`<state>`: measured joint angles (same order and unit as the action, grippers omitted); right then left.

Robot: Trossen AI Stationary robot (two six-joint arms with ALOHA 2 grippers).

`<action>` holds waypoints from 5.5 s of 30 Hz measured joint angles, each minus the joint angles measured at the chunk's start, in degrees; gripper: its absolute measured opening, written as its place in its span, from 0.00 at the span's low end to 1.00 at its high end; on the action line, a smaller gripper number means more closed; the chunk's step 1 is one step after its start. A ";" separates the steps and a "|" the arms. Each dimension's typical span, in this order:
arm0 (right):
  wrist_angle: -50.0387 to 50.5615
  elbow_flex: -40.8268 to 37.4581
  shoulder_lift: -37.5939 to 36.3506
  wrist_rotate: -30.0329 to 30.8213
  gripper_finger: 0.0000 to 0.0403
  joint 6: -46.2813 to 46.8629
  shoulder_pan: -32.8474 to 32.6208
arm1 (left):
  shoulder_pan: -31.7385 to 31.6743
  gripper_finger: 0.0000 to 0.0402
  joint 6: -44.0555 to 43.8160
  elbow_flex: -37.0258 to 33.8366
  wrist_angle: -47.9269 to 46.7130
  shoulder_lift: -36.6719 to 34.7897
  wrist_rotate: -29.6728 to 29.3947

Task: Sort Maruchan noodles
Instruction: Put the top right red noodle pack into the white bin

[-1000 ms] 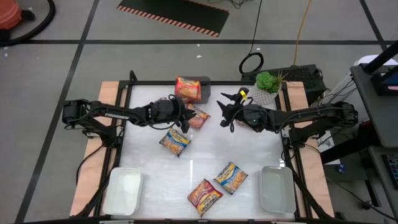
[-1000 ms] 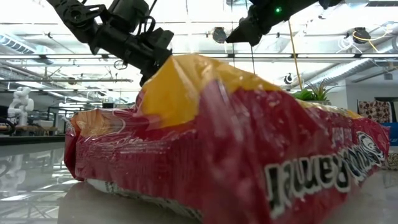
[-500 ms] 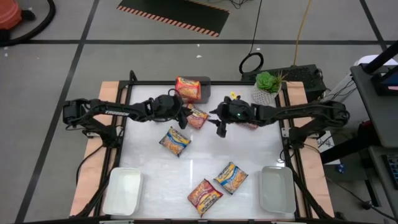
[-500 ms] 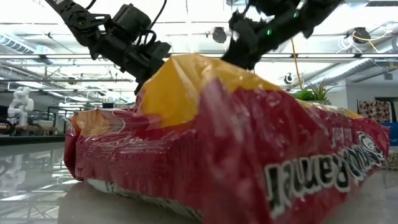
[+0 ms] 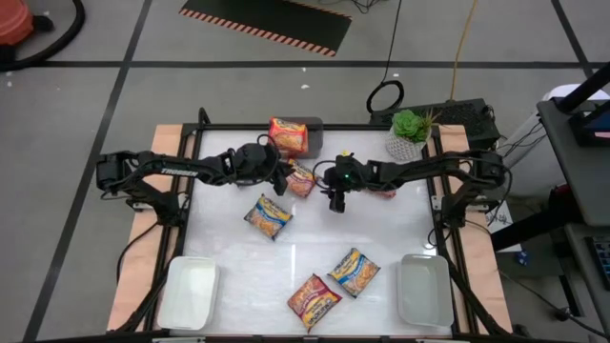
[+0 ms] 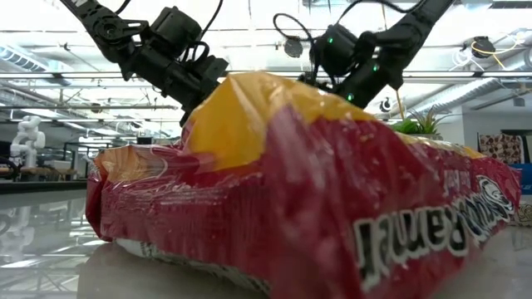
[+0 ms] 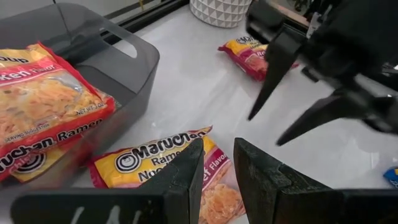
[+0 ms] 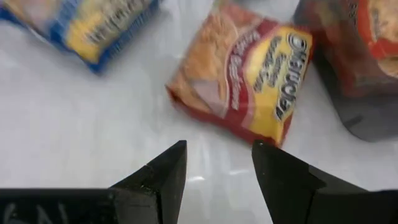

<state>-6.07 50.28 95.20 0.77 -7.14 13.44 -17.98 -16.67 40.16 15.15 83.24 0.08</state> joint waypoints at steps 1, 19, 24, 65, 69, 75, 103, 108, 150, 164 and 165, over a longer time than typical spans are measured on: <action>-0.18 0.00 0.86 0.88 0.44 -0.97 0.18 | 0.00 0.23 0.00 0.00 -0.01 0.00 0.00; -12.38 0.02 11.67 2.13 0.52 -0.41 4.15 | 0.00 0.23 -0.02 0.00 -0.10 0.00 0.04; -17.16 0.02 14.00 1.90 0.45 1.92 4.80 | 0.03 0.23 -0.02 0.00 -0.12 0.00 0.04; 3.53 0.00 -17.03 20.31 0.00 -12.27 -6.77 | 5.23 0.63 3.94 -0.04 6.94 -1.87 0.01; 2.94 0.00 -18.58 20.40 0.00 -13.37 -9.57 | 6.38 0.68 4.36 -0.02 7.77 -3.41 0.09; 0.03 0.00 -20.62 26.05 0.00 -14.85 -13.42 | 6.78 0.69 7.80 -0.02 5.76 -3.87 2.01; -11.58 0.00 -20.10 26.09 0.00 -25.41 -16.88 | 10.62 0.66 12.07 -0.02 7.01 -3.74 5.68; -12.75 0.00 -19.84 26.04 0.00 -25.51 -16.88 | 10.62 0.53 12.53 -0.02 6.96 -3.74 5.68; 1.50 0.00 -35.98 41.85 0.24 -25.09 -25.16 | 22.63 0.19 7.41 0.00 -28.36 -30.11 4.03; 1.59 0.00 -36.88 41.64 0.24 -22.05 -26.74 | 43.97 0.19 -11.74 4.84 -54.35 -44.03 -2.14; 1.59 0.00 -36.88 41.64 0.24 -21.76 -26.74 | 45.85 0.19 -13.83 5.24 -55.91 -43.96 -2.16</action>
<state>-4.48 50.28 58.33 42.41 -28.90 -13.30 27.88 -30.50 45.40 -40.76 39.29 -2.09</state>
